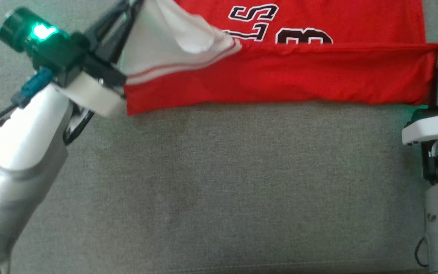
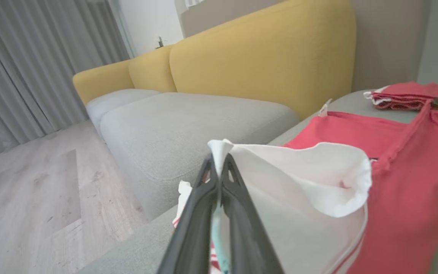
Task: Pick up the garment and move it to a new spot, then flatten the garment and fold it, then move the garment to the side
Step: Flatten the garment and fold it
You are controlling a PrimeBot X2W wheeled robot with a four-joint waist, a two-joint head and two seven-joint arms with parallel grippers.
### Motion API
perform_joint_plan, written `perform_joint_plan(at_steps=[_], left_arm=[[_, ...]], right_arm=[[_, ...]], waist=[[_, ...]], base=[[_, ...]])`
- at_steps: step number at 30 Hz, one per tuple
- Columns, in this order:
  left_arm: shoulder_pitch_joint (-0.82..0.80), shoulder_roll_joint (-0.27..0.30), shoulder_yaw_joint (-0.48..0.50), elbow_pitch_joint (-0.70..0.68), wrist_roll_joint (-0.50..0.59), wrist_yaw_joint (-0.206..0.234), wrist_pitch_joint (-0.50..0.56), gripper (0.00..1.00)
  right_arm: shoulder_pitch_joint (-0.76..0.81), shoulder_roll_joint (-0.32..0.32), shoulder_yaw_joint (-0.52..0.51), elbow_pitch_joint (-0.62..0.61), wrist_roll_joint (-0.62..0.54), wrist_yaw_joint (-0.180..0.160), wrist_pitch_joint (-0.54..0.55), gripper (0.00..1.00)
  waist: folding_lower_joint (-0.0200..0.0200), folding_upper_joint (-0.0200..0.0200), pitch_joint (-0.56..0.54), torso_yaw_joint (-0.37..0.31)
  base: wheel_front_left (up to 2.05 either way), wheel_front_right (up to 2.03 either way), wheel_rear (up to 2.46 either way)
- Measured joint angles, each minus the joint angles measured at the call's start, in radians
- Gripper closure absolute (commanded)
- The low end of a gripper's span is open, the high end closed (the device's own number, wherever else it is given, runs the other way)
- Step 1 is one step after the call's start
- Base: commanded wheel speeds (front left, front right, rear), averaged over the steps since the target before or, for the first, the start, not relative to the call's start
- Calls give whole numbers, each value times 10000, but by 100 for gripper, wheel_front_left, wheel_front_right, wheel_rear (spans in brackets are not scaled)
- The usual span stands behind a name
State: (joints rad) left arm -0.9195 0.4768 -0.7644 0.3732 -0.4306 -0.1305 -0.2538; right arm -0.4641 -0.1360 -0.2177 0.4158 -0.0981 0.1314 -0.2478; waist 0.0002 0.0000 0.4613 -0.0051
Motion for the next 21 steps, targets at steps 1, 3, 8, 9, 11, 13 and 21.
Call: perform_joint_plan(at_steps=[1,3,8,9,11,13,21], left_arm=[[-64,-125,180,111,105,90,-15,0],[-92,-385,593,84,301,242,-33,0],[927,-922,1565,-510,859,911,-40,0],[1379,-1034,1685,-558,855,966,-40,0],[2401,-1262,1916,-552,765,1085,-40,0],[3321,-1467,2100,-460,512,1112,-38,0],[4537,-1891,2422,1099,-483,1039,309,0]], right_arm=[[-64,0,-13,71,0,0,-2,0],[-158,27,-2,104,2,0,-2,0],[75,138,169,-1014,307,0,-33,0],[273,174,163,-1164,380,0,-50,0],[825,311,125,-1360,543,0,-77,0],[1374,428,40,-1427,631,0,-77,0],[1933,654,77,-1499,721,0,-77,0]], waist=[[0,0,47,-2],[0,0,118,-2],[-2,0,14,43],[-2,0,-49,55],[-3,0,-188,81],[-4,0,-324,98],[-4,0,-680,7]], base=[[0,0,0],[0,0,0],[0,0,0],[0,0,0],[0,0,0],[0,0,0],[0,0,0]])
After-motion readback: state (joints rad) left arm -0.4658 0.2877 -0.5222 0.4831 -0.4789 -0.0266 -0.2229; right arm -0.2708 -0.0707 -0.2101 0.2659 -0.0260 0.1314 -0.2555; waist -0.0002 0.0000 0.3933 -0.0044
